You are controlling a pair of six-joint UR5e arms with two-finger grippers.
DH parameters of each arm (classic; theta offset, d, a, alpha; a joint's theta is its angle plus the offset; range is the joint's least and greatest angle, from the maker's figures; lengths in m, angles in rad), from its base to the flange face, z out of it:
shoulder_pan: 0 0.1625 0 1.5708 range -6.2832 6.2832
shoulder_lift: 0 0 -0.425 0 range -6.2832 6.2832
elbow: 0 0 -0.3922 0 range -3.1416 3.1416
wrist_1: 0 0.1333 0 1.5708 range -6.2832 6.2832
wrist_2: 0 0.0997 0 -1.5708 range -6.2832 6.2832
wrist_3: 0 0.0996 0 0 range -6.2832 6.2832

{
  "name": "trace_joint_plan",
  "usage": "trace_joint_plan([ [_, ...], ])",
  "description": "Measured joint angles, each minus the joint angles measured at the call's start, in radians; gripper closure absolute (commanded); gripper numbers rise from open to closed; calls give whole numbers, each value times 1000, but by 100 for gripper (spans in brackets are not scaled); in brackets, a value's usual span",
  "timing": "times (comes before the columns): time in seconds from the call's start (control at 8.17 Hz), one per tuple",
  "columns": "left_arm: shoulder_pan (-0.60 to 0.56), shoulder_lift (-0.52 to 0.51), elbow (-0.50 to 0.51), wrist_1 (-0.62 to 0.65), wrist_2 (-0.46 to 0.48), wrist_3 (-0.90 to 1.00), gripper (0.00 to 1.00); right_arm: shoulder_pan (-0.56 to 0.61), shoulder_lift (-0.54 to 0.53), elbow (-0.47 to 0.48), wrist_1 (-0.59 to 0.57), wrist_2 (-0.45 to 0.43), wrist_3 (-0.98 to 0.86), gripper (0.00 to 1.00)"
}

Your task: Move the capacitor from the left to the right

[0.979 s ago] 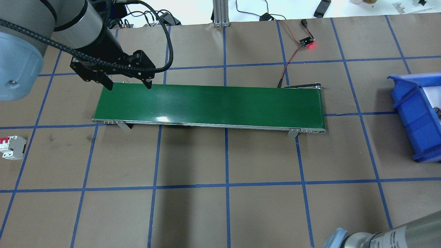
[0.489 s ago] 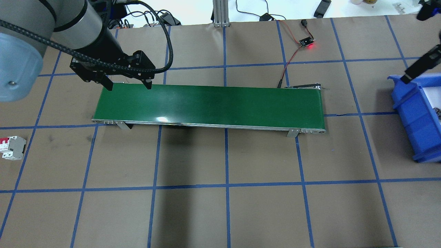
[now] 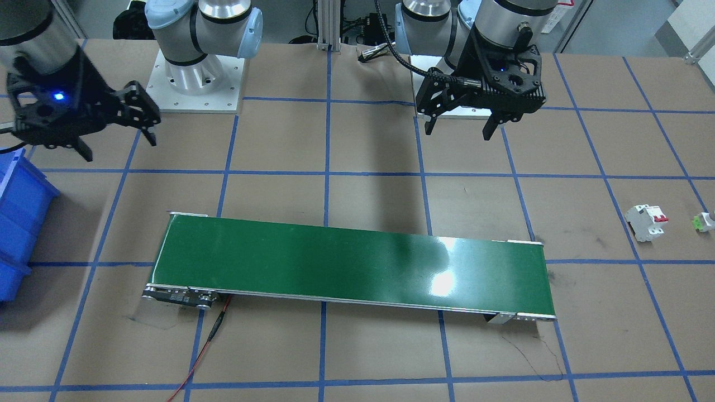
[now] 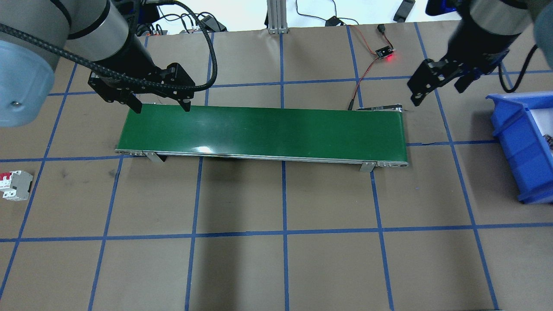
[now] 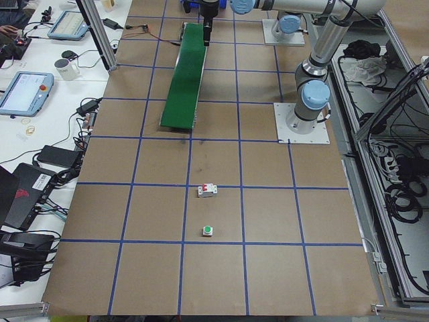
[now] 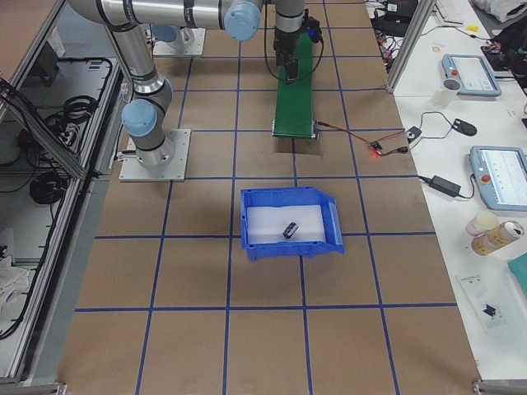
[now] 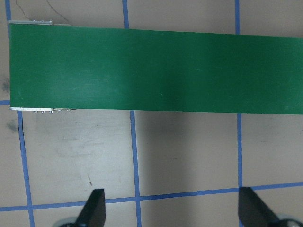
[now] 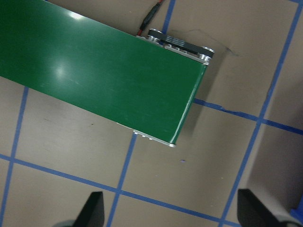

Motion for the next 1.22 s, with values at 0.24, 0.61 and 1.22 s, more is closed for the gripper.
trace_joint_plan([
  [0.24, 0, -2, 0, 0, 0, 1, 0, 118, 2, -4, 2, 4, 173, 0],
  [0.61, 0, -3, 0, 0, 0, 1, 0, 157, 4, -3, -2, 8, 222, 0],
  [1.22, 0, -2, 0, 0, 0, 1, 0, 158, 4, -2, -53, 4, 216, 0],
])
